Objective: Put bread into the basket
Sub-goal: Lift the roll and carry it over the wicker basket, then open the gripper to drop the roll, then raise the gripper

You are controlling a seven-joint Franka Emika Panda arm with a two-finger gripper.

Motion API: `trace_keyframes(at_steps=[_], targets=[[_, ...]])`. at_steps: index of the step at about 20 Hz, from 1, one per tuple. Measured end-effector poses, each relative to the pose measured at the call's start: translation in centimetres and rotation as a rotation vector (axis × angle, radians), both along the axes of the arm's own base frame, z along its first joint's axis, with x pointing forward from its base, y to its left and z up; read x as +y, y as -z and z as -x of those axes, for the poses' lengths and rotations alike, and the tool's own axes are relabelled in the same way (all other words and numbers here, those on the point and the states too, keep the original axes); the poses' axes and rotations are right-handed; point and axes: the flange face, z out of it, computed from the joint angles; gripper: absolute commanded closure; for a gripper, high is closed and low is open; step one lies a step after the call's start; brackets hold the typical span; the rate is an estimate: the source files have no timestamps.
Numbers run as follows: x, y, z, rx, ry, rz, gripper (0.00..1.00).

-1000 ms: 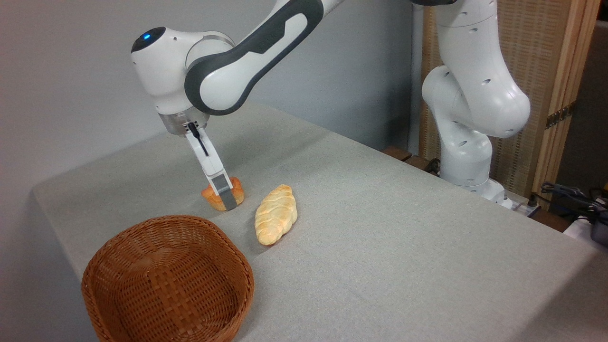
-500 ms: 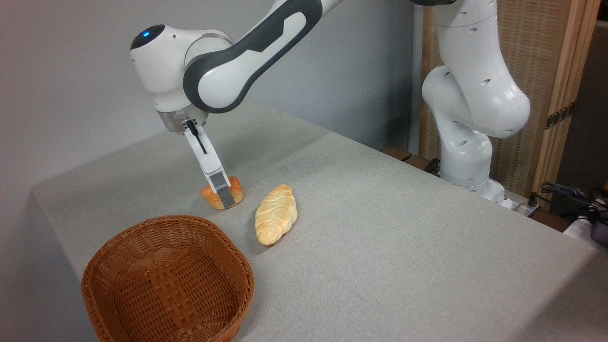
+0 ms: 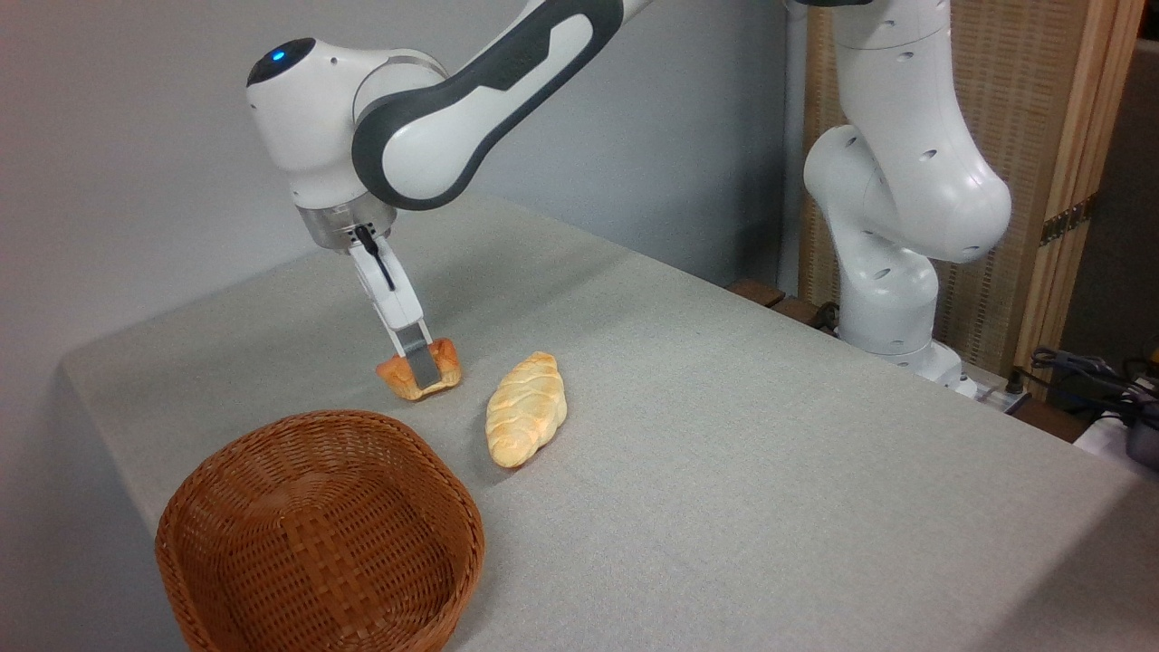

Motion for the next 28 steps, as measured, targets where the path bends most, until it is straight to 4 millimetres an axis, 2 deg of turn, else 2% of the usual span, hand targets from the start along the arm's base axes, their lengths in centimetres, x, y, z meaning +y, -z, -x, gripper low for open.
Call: trace_keyframes(at_steps=[3, 8, 10, 11, 12, 13, 14, 20, 23, 28], targets=[[2.9, -2.2, -1.1, -0.04, -0.054, -0.001, 0.6], [8.4, -8.2, -3.1, -0.148, -0.158, 0.015, 0.6], [9.8, -9.6, -3.7, -0.173, -0.186, 0.021, 0.55], [10.2, -9.9, -4.0, -0.181, -0.194, 0.024, 0.53], [10.4, -10.1, -4.2, -0.193, -0.198, 0.028, 0.37], [10.4, -10.3, -4.5, -0.217, -0.202, 0.036, 0.05], [10.4, -10.5, -4.9, -0.251, -0.206, 0.048, 0.0], [10.6, -9.7, -7.2, -0.361, -0.229, 0.087, 0.0], [11.4, -9.6, -7.5, -0.365, -0.242, 0.084, 0.0], [11.5, -9.7, -7.5, -0.367, -0.244, 0.083, 0.0]])
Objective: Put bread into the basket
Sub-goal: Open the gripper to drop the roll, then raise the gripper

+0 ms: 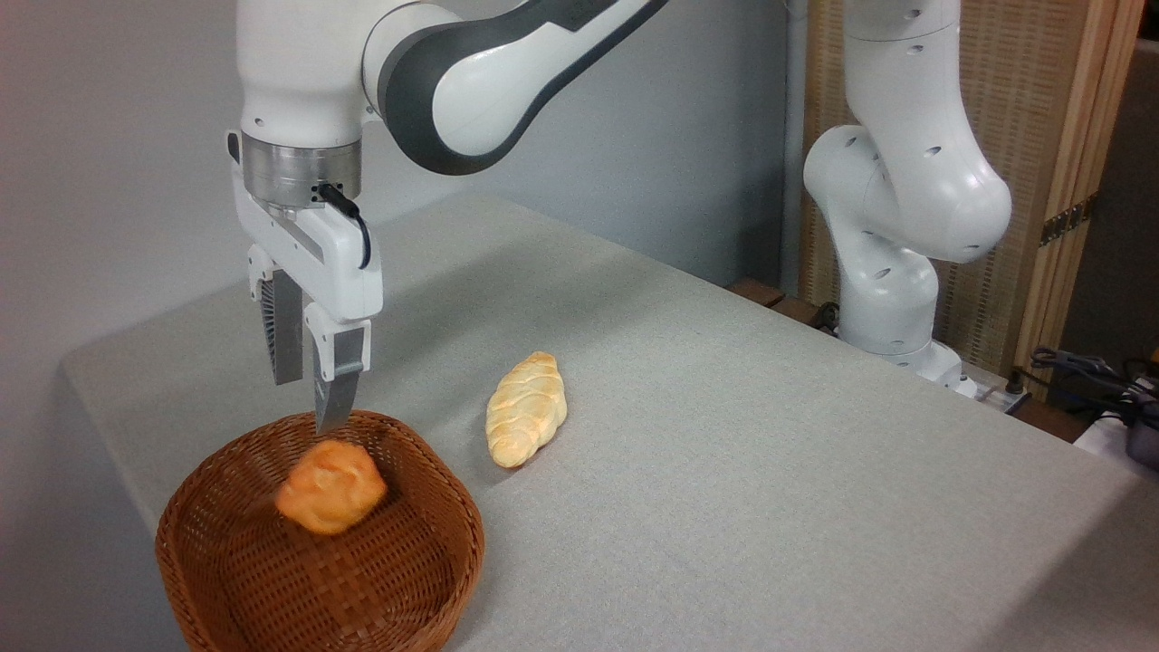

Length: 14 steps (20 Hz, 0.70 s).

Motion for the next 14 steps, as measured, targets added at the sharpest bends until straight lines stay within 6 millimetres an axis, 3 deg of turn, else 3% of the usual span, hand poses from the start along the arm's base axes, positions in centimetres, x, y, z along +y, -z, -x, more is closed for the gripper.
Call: trace_keyframes(at_steps=[4, 10, 14], targets=[[0.0, 0.0, 0.2, 0.018, 0.0, -0.004, 0.0], [0.6, -0.4, 3.5, 0.228, 0.019, -0.055, 0.0], [3.1, -1.8, 3.9, 0.227, 0.007, -0.071, 0.0]])
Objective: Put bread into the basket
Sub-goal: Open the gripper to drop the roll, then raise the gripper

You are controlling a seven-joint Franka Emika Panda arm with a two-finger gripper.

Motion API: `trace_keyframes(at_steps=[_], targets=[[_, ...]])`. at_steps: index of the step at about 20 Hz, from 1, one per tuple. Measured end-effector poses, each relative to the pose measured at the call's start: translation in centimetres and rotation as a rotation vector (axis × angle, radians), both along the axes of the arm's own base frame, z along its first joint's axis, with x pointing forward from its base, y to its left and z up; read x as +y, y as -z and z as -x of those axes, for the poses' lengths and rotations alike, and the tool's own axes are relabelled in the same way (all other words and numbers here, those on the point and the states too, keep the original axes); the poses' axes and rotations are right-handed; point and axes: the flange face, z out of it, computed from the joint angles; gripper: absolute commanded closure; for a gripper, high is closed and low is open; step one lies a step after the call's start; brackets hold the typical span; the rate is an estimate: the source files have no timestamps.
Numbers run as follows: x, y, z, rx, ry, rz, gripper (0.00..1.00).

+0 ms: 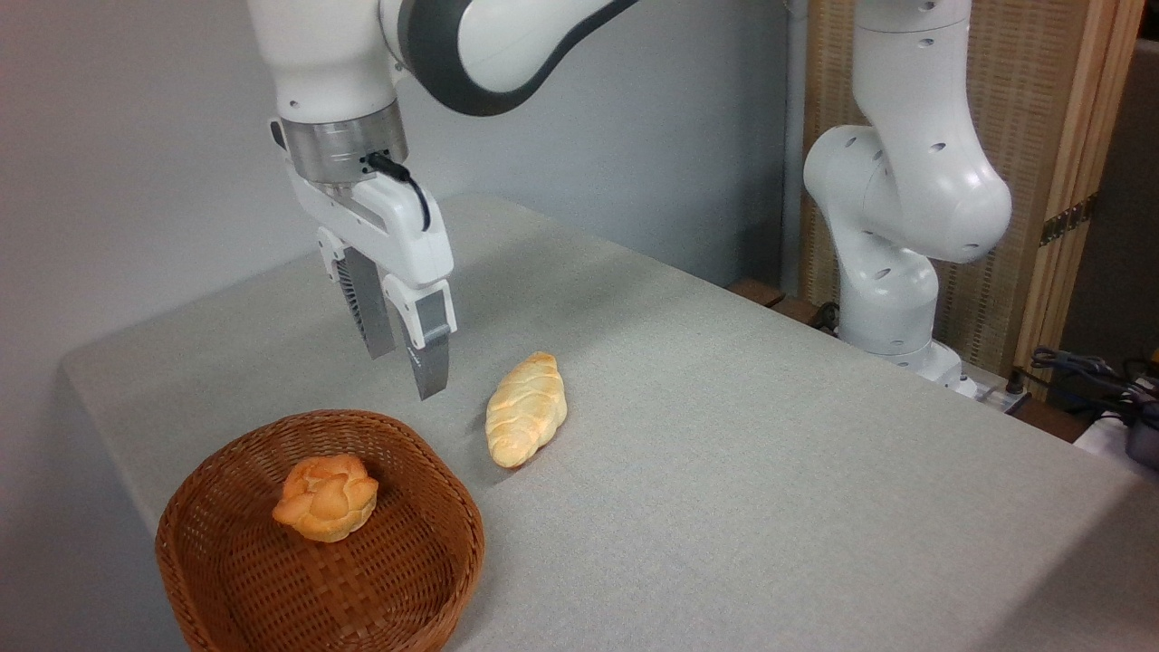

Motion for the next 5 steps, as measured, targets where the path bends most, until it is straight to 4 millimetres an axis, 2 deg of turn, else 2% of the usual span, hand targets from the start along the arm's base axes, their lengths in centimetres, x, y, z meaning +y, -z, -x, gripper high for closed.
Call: trace_keyframes(at_steps=[5], targets=[[4.6, -2.3, 0.7, -0.01, 0.08, -0.005, 0.0]])
